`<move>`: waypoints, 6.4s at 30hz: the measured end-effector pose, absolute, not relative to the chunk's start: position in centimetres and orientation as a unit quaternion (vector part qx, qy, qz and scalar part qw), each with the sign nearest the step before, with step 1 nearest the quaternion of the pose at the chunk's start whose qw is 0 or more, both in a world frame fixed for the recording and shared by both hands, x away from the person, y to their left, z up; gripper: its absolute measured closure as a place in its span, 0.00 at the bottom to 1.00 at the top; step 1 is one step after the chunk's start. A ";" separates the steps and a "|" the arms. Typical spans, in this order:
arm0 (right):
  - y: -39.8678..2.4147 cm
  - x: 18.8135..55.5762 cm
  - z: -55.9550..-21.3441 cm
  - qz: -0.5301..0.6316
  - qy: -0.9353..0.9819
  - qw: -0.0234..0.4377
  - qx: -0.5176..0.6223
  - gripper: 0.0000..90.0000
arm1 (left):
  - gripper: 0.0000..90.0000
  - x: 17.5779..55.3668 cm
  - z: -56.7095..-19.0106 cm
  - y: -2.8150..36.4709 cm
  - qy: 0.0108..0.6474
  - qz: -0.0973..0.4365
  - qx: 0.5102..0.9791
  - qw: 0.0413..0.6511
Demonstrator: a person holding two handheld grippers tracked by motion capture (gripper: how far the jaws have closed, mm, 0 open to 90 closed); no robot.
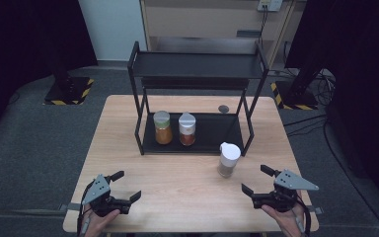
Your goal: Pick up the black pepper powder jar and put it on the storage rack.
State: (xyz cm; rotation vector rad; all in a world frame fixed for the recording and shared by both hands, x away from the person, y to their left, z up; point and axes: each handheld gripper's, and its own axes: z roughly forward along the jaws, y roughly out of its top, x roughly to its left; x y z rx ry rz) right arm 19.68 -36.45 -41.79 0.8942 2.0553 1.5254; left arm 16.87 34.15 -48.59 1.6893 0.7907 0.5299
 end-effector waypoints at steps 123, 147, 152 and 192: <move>-27.1 31.9 -38.0 0.487 0.773 0.215 0.345 0.35 | 0.00 16.9 -48.6 34.1 0.334 0.223 0.721 0.565; -24.4 35.4 -37.5 0.479 0.760 0.233 0.373 0.35 | 0.00 16.9 -48.5 34.1 0.332 0.224 0.722 0.563; -24.0 35.9 -37.6 0.477 0.760 0.237 0.373 0.35 | 0.00 16.9 -48.5 34.1 0.333 0.224 0.722 0.564; -21.5 39.0 -40.0 0.467 0.761 0.241 0.379 0.35 | 0.00 17.0 -48.6 34.2 0.335 0.222 0.721 0.565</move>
